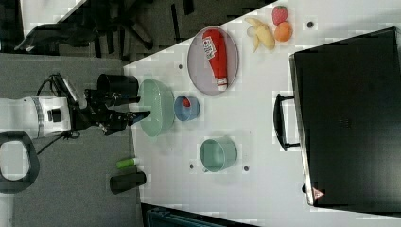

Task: Flap open oven.

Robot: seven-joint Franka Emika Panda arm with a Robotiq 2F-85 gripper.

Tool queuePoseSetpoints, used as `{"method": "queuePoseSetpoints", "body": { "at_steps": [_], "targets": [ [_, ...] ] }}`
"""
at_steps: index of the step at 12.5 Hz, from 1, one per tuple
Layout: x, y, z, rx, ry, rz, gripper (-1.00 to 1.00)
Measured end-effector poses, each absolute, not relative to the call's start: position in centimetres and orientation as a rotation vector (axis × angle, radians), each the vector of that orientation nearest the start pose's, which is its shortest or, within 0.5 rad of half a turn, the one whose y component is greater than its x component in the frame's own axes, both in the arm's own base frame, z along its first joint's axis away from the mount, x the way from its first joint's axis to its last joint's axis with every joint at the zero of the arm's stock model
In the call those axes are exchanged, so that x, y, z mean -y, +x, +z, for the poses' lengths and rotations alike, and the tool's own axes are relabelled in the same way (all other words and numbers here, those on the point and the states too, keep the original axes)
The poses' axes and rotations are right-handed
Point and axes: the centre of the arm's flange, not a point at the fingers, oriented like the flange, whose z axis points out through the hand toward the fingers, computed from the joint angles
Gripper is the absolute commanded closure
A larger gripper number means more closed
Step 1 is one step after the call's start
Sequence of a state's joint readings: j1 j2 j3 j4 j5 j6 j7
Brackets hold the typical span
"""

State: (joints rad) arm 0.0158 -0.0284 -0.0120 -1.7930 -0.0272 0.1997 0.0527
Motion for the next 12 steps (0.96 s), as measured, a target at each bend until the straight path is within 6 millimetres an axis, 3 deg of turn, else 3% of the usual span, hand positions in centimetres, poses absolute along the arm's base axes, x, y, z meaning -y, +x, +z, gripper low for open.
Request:
{"method": "queuePoseSetpoints", "body": {
  "at_steps": [2,3,5,6,8,10,12],
  "targets": [
    [1.5,47.2,54.7,-1.28,-2.961,0.292,-0.8],
    [2.4,44.3,56.0,-1.286,-2.945,0.309,-0.99],
    [3.8,41.3,61.2,-1.296,-2.893,0.122,-1.0],
    [4.0,40.3,63.8,-1.291,-2.872,0.031,-0.89],
    [4.1,40.0,67.3,-1.277,-2.838,-0.089,-0.39],
    [4.0,40.5,66.8,-1.275,-2.845,-0.079,0.08],
    [4.3,41.5,64.4,-1.285,-2.863,0.006,0.55]
  ]
}}
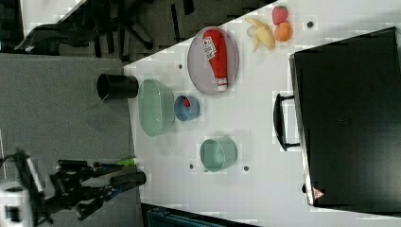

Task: Flap open oven.

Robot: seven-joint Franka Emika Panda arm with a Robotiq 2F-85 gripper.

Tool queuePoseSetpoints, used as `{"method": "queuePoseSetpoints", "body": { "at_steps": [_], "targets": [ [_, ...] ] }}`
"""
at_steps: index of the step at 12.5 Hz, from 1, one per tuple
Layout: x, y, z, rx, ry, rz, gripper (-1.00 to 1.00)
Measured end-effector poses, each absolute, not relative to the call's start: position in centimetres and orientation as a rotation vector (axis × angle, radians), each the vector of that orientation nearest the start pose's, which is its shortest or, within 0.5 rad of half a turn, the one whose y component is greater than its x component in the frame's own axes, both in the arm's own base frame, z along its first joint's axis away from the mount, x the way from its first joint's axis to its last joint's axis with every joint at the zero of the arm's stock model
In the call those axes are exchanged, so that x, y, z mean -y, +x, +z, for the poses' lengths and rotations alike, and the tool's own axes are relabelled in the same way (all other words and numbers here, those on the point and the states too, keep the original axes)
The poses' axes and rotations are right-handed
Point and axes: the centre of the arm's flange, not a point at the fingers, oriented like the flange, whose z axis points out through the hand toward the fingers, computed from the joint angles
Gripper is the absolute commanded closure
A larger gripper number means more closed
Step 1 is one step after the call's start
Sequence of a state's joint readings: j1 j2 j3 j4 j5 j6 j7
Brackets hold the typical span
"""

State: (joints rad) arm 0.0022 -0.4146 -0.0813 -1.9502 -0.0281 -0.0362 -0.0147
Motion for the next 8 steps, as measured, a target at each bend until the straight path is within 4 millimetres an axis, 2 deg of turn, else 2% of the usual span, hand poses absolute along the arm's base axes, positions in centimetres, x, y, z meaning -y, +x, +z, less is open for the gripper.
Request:
{"method": "queuePoseSetpoints", "body": {
  "at_steps": [1,4,6,8],
  "targets": [
    [4.7,42.3,62.9,-1.295,-2.87,0.056,0.65],
    [6.5,44.0,59.3,-1.283,-2.883,0.185,0.65],
    [8.6,44.2,57.3,-1.186,-2.911,0.257,0.65],
    [11.3,44.6,55.9,-1.041,-2.939,0.243,0.65]
  ]
}}
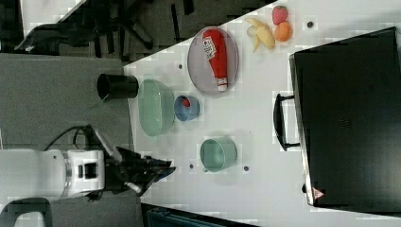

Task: Flap open oven.

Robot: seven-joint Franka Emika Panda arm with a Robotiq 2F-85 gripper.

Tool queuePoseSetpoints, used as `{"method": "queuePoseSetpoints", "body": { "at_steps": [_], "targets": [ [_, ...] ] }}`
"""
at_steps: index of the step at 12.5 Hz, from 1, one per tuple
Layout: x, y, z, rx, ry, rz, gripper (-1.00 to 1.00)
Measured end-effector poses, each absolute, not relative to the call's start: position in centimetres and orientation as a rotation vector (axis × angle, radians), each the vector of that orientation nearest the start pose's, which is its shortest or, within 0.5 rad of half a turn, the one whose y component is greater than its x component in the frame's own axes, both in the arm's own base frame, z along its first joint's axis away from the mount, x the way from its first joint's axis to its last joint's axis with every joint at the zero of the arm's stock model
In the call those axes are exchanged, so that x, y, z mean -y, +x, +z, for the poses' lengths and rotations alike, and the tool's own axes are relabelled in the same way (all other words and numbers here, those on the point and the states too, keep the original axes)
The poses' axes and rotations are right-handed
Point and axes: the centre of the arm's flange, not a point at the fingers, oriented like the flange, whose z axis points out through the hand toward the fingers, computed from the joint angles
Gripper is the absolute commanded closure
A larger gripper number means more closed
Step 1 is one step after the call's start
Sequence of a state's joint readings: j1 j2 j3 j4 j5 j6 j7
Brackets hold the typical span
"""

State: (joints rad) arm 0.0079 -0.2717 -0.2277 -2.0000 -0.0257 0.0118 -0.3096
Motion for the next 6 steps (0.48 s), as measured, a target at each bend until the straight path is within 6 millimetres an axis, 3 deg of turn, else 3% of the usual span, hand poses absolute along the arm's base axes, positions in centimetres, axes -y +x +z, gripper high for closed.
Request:
{"method": "queuePoseSetpoints", "body": {
  "at_steps": [3,6],
  "targets": [
    [15.8,45.6,54.4,-0.789,-3.001,0.157,0.65],
    [20.4,47.2,51.5,-0.523,-3.097,0.044,0.65]
  ]
}}
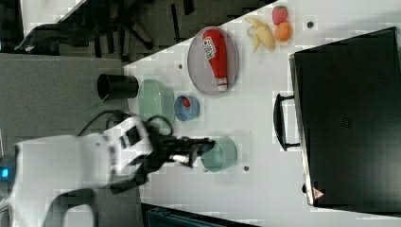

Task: Flap open oven.

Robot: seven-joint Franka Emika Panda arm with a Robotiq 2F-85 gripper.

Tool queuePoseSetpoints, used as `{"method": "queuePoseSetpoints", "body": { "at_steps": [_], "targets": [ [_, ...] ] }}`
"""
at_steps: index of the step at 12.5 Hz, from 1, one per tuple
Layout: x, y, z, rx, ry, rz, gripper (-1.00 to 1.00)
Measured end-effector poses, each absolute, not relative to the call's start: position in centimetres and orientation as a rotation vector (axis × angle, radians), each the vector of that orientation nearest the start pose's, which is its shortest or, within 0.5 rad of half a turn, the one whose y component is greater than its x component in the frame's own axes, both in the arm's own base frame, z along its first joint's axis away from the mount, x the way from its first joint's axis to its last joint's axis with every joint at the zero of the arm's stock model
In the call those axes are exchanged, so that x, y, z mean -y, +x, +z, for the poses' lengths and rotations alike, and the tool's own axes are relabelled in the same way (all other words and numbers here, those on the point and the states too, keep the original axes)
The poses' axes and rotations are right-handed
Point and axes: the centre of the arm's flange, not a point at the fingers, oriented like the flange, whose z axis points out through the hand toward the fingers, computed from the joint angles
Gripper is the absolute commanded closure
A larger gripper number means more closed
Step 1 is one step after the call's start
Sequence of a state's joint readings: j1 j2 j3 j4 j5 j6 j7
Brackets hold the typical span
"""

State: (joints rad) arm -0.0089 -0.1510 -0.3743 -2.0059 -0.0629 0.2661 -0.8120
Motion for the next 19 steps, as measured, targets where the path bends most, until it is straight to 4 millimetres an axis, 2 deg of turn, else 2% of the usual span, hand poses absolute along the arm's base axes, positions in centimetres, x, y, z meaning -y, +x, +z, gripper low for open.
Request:
{"method": "queuePoseSetpoints", "body": {
  "at_steps": [2,5,8,11,12,15,17,19],
  "targets": [
    [23.2,48.3,48.7,-0.372,-3.147,-0.003,0.65],
    [25.6,48.9,43.0,-0.217,-3.199,0.01,0.65],
    [26.6,48.0,36.9,-0.164,-3.214,0.082,0.65],
    [26.7,47.6,32.9,-0.133,-3.247,0.041,0.65],
    [26.5,47.2,32.1,-0.127,-3.25,0.036,0.65],
    [26.7,47.8,31.6,-0.115,-3.281,-0.05,0.65],
    [26.8,47.9,30.8,-0.112,-3.287,-0.046,0.65],
    [26.4,48.1,30.6,-0.017,-3.33,-0.021,0.65]
  ]
}}
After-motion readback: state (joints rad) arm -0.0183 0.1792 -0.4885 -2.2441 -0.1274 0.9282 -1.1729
